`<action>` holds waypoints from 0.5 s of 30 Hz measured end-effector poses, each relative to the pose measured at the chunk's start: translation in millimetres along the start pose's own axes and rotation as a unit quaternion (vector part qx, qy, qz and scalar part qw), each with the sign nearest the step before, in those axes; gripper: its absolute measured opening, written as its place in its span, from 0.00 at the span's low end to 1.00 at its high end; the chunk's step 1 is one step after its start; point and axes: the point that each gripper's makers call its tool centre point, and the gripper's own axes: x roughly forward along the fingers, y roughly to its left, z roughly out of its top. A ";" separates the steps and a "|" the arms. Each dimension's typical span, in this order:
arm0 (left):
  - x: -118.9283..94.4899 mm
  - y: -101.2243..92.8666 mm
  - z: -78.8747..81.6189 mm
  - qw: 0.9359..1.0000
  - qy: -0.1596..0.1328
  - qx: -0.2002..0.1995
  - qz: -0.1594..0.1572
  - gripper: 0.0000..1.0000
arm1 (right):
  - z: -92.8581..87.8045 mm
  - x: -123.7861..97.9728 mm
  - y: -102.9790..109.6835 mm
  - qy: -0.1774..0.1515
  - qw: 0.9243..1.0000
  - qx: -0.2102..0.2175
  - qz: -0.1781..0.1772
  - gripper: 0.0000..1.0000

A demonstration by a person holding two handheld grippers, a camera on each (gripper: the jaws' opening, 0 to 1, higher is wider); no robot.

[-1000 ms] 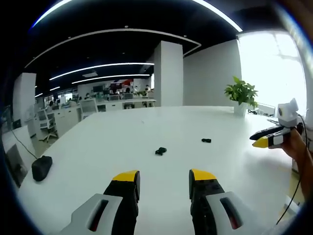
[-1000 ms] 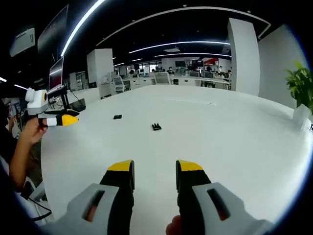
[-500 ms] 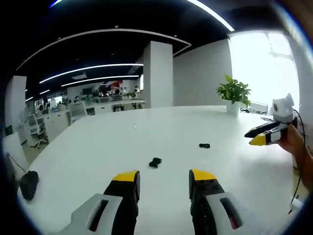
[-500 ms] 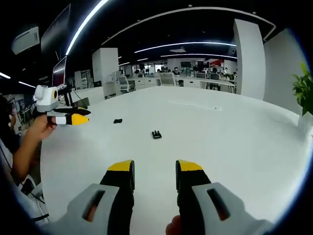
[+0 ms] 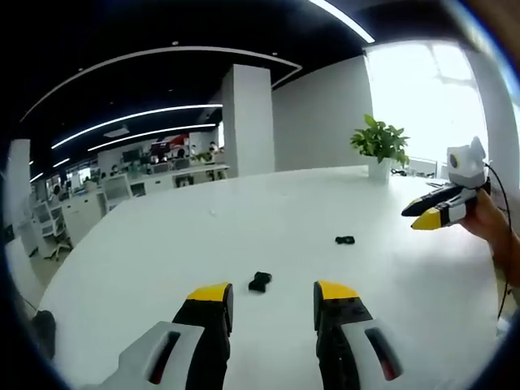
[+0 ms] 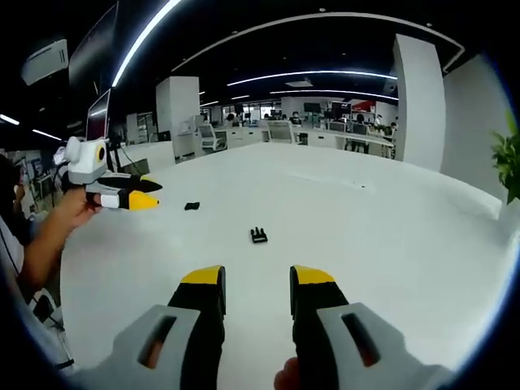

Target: Snap the two parts of the plastic buckle together until the buckle closes and remains connected.

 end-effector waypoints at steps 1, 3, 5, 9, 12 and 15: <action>1.2 1.6 0.0 1.000 0.002 -0.001 -0.001 0.40 | 0.8 2.0 -0.3 0.001 1.000 0.000 0.001 0.31; 3.2 3.0 0.2 1.000 0.004 -0.002 -0.003 0.39 | 1.3 5.5 -1.2 0.002 1.000 0.000 0.002 0.31; 6.6 5.1 0.3 1.000 0.007 -0.004 -0.007 0.39 | 1.9 11.2 -2.8 0.004 1.000 0.000 0.004 0.31; 11.5 6.8 1.0 1.000 0.012 -0.004 -0.008 0.39 | 3.3 18.2 -3.0 0.006 1.000 0.003 0.007 0.31; 13.3 6.9 3.5 1.000 0.014 0.000 -0.010 0.39 | 5.9 20.1 -3.4 0.007 1.000 0.003 0.010 0.31; 16.6 8.2 4.3 1.000 0.019 0.001 -0.013 0.39 | 10.1 21.2 -3.4 0.007 1.000 0.002 0.011 0.31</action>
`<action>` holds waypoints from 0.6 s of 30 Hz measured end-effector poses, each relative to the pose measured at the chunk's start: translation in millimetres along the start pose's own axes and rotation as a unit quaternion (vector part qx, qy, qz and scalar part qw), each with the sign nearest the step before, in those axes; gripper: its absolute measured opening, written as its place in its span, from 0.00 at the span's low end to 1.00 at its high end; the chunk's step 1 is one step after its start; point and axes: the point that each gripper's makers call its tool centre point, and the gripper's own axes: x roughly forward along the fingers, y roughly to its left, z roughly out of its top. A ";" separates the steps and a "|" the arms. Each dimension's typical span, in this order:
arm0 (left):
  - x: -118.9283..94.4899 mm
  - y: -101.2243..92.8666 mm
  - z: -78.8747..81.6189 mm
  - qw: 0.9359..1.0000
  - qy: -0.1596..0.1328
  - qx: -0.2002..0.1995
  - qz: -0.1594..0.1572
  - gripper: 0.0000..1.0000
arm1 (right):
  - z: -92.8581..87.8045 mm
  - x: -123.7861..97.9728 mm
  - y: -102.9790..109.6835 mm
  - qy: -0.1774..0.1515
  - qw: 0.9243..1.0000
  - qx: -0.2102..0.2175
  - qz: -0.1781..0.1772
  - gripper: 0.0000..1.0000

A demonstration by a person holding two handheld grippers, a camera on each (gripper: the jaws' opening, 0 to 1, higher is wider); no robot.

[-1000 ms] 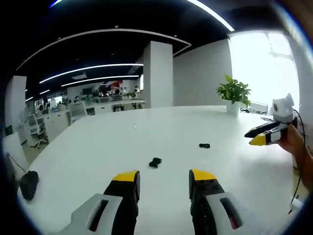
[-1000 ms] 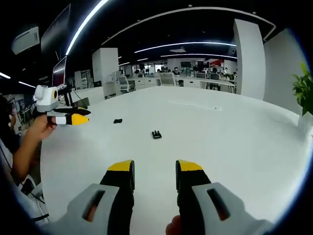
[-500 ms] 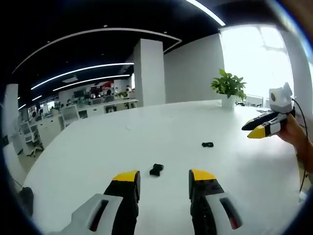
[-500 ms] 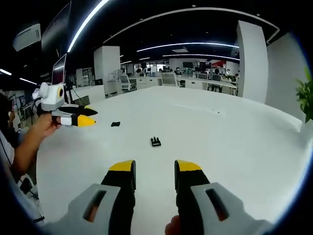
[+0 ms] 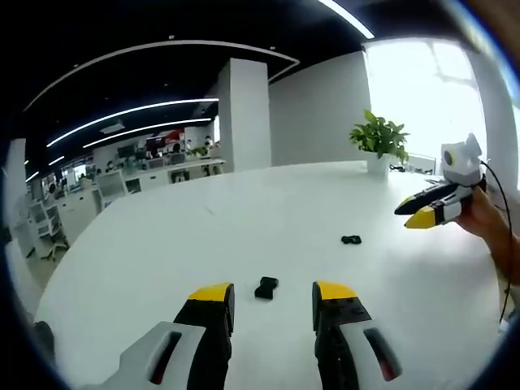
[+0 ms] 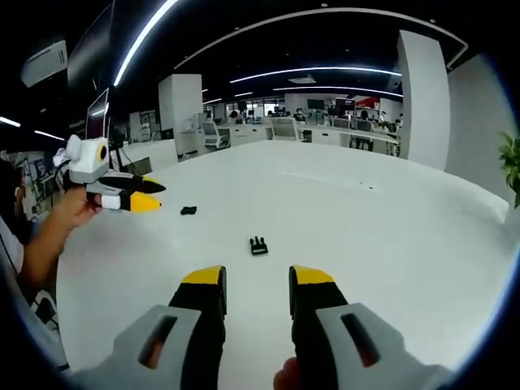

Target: Snap the two parts of the plastic buckle together until the buckle closes and remains connected.

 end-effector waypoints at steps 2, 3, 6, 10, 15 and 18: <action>1.8 0.7 -0.4 1.000 0.003 0.001 -0.004 0.39 | 1.8 0.8 -0.6 0.000 1.000 -0.003 0.000 0.30; 2.5 0.7 -0.3 1.000 0.003 -0.001 -0.007 0.39 | 2.4 1.6 -1.2 0.001 1.000 -0.005 0.000 0.30; 4.2 0.4 -0.1 1.000 0.004 -0.005 -0.016 0.39 | 3.9 2.7 -2.6 0.006 1.000 -0.009 0.003 0.30; 6.1 2.7 -1.2 1.000 0.011 0.005 -0.015 0.39 | 8.4 6.7 -2.6 0.008 1.000 -0.009 0.012 0.30; 8.3 5.7 -1.3 1.000 0.018 0.011 -0.016 0.38 | 11.5 12.6 -3.1 0.014 1.000 -0.015 0.016 0.30; 10.8 6.0 -2.2 0.999 0.024 0.007 -0.025 0.38 | 12.2 15.9 -2.2 0.015 1.000 -0.014 0.020 0.30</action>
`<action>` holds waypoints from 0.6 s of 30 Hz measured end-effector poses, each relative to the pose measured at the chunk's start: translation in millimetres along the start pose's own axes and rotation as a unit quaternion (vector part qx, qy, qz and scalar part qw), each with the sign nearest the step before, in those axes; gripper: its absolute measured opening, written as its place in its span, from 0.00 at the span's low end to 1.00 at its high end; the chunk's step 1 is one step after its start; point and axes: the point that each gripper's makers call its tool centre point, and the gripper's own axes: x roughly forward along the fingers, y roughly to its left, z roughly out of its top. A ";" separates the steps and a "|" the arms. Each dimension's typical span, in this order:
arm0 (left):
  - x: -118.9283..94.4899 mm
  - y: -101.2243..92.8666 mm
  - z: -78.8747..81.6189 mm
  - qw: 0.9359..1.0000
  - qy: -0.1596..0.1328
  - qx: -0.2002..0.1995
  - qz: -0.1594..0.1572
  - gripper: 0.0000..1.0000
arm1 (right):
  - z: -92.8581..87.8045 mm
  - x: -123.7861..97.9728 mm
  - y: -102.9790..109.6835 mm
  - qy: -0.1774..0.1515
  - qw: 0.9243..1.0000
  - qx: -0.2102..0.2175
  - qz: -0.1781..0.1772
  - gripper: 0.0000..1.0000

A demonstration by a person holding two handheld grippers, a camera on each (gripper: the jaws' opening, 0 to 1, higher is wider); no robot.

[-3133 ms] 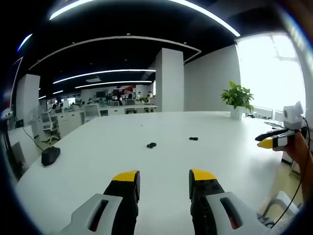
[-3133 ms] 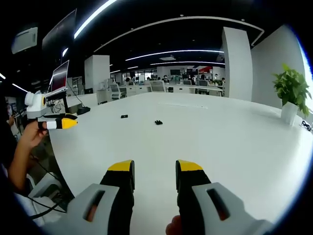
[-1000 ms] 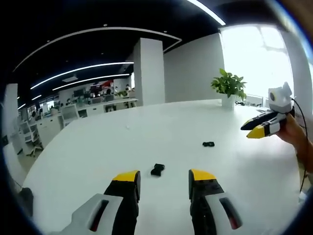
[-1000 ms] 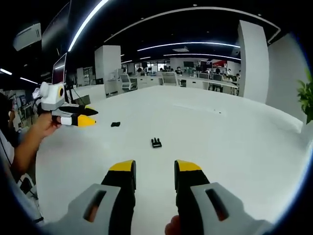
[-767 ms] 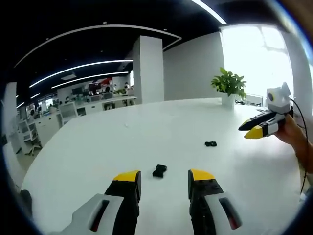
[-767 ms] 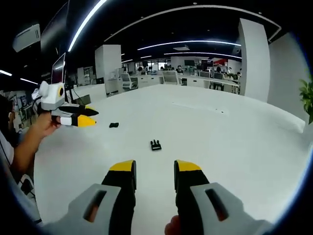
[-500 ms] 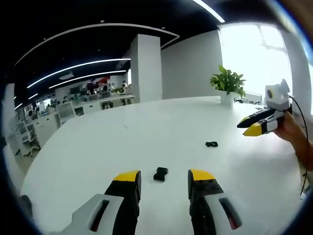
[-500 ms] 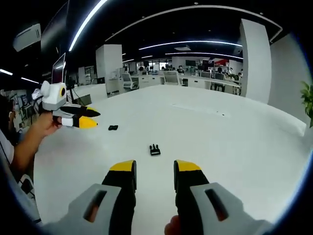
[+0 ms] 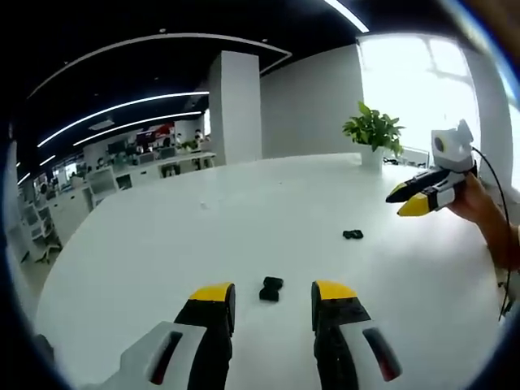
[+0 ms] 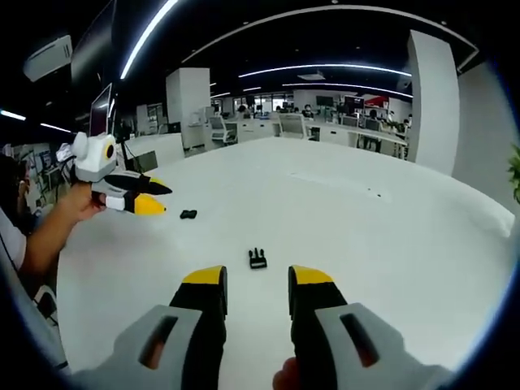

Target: Snap the two parts of the plastic buckle together until the buckle closes and remains connected.

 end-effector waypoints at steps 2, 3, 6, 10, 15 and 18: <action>1.1 -0.7 -0.6 1.000 0.002 0.001 -0.004 0.38 | -1.0 2.3 0.5 0.002 1.000 0.001 0.002 0.30; 1.9 -1.1 -1.0 1.000 0.004 0.003 -0.006 0.38 | -1.8 3.5 0.7 0.004 1.000 0.002 0.004 0.30; 4.0 -2.4 -2.7 1.000 0.010 0.008 -0.013 0.38 | -3.5 6.1 1.2 0.008 1.000 0.003 0.007 0.30; 5.9 -4.8 -3.2 0.999 0.013 0.002 -0.029 0.37 | -4.6 9.9 2.1 0.012 1.000 0.005 0.011 0.30; 7.5 -3.6 -4.3 0.999 0.021 0.011 -0.029 0.36 | -4.6 13.6 3.5 0.019 1.000 -0.003 0.015 0.29; 9.2 -3.8 -5.6 0.999 0.025 0.016 -0.030 0.35 | -5.0 16.1 2.5 0.023 1.000 -0.010 0.015 0.28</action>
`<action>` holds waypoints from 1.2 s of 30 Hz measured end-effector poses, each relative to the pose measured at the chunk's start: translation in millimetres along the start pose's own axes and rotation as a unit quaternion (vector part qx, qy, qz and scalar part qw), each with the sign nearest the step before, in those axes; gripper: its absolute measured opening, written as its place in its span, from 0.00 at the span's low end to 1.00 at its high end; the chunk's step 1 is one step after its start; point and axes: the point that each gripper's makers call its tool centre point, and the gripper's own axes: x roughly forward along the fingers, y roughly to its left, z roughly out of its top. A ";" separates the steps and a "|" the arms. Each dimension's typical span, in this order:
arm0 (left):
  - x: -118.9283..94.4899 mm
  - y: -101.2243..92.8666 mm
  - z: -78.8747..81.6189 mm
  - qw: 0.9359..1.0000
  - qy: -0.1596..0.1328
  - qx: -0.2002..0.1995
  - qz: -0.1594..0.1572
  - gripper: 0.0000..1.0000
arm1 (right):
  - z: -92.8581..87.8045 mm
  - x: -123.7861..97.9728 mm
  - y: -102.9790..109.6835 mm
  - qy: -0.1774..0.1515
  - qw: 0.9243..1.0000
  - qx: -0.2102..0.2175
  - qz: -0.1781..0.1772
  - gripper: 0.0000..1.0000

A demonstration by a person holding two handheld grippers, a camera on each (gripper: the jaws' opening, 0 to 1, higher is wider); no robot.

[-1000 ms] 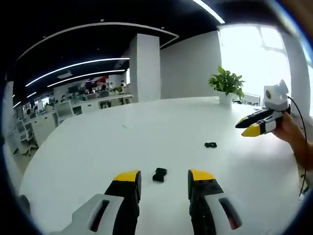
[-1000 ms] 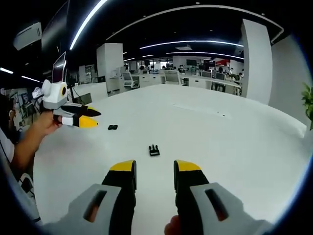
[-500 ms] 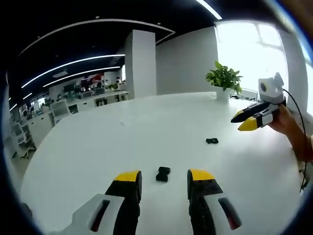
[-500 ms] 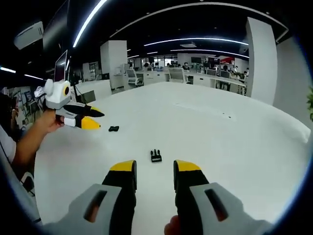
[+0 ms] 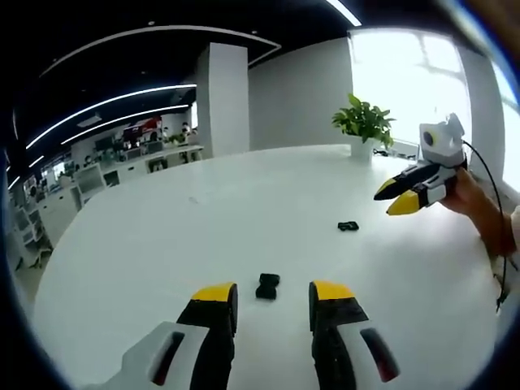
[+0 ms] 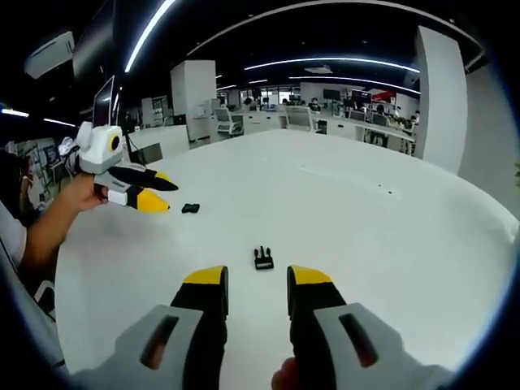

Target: Snap the two parts of the plastic buckle together until the buckle closes and remains connected.

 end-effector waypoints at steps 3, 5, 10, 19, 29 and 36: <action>0.7 -0.6 -1.8 1.000 0.005 0.002 -0.002 0.35 | 0.5 2.3 -0.7 0.002 1.000 -0.003 0.001 0.27; 0.9 -0.8 -1.8 1.000 0.005 0.002 -0.003 0.34 | 1.7 3.0 -0.7 0.002 1.000 -0.002 0.003 0.27; 2.8 0.2 -1.9 1.000 0.012 0.008 -0.006 0.33 | 4.3 6.7 -2.4 0.003 1.000 -0.002 0.005 0.26; 5.7 0.8 -3.1 1.000 0.023 0.012 -0.011 0.31 | 2.0 15.8 -3.6 0.013 1.000 0.007 0.013 0.26; 13.3 1.2 -4.0 0.999 0.033 0.018 -0.017 0.30 | -1.4 22.9 -2.9 0.024 0.999 0.013 0.018 0.25; 18.0 1.5 -5.8 0.999 0.036 0.020 -0.021 0.29 | -3.5 30.0 -3.8 0.031 0.999 0.014 0.019 0.25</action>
